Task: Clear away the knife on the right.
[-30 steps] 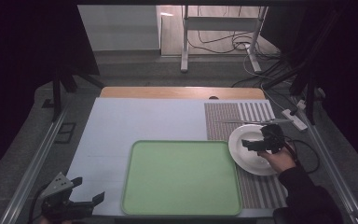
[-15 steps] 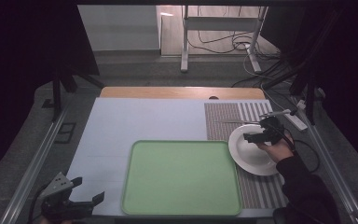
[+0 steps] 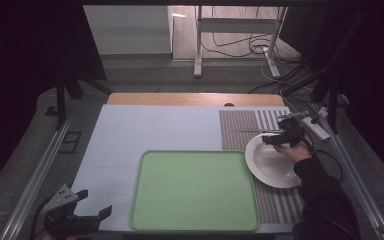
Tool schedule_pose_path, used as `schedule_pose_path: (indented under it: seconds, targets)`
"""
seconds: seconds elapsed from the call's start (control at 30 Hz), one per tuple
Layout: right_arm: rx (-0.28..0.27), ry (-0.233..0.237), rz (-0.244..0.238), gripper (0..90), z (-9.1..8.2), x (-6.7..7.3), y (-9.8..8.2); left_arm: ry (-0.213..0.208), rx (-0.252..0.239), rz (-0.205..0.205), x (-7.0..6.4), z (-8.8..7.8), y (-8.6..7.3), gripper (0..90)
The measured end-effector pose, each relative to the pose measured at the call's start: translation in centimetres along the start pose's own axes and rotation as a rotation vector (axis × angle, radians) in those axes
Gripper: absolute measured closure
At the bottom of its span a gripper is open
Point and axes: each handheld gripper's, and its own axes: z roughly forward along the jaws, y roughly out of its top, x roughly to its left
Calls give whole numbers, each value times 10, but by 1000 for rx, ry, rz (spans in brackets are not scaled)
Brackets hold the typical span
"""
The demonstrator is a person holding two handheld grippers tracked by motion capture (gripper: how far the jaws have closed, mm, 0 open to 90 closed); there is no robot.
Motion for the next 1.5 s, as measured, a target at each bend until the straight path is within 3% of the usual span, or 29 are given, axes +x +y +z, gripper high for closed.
schedule_pose_path:
  seconds: [0.27,0.37,0.53,0.63,0.8,0.87,0.97,1.13,1.23,1.4,1.5]
  targets:
    - [8,-8,-10,4,8,-6,7,-2,-1,-2,0,0,0,21]
    - [-2,-3,-37,88,8,-9,9,-3,-2,-3,0,0,0,21]
    - [-6,-26,-39,316,8,-17,14,-3,-2,-2,0,0,0,21]
    - [17,-8,-27,487,9,-23,18,-3,-2,-2,0,0,0,21]
    - [67,63,0,769,17,-35,22,-4,-2,-2,0,0,0,22]
    - [78,58,-21,885,20,-37,24,-5,-2,-4,1,0,0,21]
    - [80,27,-35,900,24,-40,27,-6,-2,-4,1,0,0,22]
    - [59,-8,24,900,36,-49,32,-7,-2,-5,1,0,0,21]
    - [74,-18,46,900,45,-54,33,-7,-3,-6,1,0,0,22]
    - [128,-52,6,900,56,-58,30,-7,-3,-5,1,0,-1,22]
    - [132,-49,23,900,57,-62,27,-8,-4,-6,1,-1,-1,22]
